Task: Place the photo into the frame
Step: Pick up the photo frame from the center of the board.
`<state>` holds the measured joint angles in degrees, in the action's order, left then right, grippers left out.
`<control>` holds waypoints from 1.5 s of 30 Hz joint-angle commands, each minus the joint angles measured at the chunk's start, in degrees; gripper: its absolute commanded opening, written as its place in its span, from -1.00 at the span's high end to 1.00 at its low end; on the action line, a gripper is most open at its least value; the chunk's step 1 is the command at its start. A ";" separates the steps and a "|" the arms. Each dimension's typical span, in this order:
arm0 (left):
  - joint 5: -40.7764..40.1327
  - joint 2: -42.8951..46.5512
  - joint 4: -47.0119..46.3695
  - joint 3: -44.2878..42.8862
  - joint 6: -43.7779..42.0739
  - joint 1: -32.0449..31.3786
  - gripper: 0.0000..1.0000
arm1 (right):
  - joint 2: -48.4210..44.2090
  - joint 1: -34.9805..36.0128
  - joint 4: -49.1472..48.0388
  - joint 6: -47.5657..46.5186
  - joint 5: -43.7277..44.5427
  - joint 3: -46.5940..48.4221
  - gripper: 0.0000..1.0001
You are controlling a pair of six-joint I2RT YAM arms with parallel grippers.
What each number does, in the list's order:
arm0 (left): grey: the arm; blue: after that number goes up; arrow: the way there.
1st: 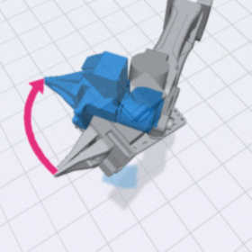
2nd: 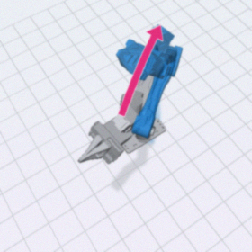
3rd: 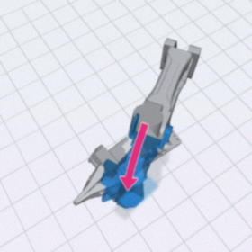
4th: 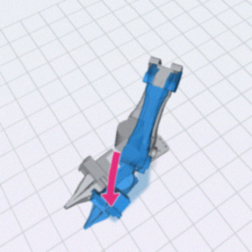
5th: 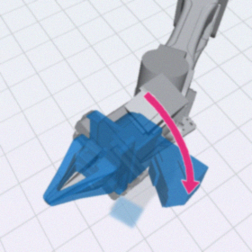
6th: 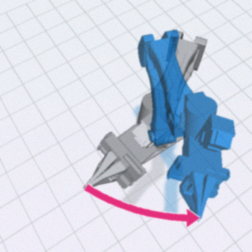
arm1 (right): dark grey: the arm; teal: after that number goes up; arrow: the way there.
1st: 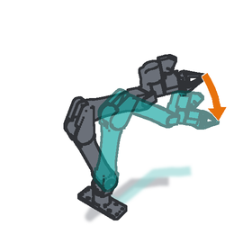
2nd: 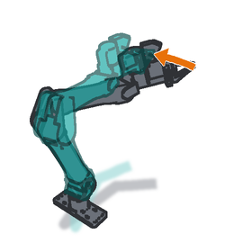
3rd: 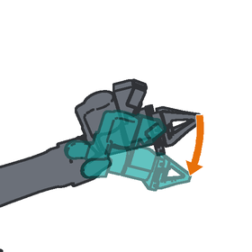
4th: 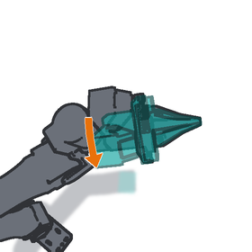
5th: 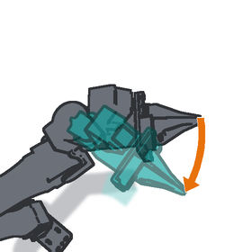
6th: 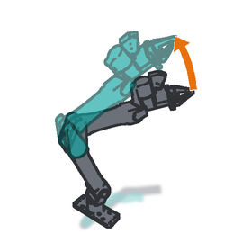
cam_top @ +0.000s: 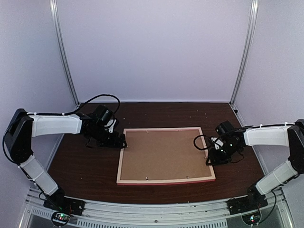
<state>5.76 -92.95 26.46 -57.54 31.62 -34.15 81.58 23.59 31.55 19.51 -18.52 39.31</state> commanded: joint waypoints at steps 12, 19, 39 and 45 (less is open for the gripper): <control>-2.77 3.99 -11.12 1.19 -11.89 -13.96 -0.86 | -3.86 2.59 0.94 6.67 5.99 -2.81 0.72; -10.29 1.45 -16.54 1.27 -20.25 -25.06 -0.86 | -1.07 2.59 -2.71 9.83 6.01 -2.04 1.00; -35.76 -22.42 -15.81 -15.43 -44.22 -47.75 -0.95 | 1.05 2.52 5.10 6.73 -2.29 11.69 1.00; -40.81 -25.62 -16.15 -17.61 -46.16 -47.73 -0.94 | -1.53 2.51 8.85 6.02 -4.54 13.21 1.00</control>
<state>-29.04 -116.22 11.18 -73.63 -11.40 -82.08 84.27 26.02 38.65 25.91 -18.15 49.41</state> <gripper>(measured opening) 0.975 0.129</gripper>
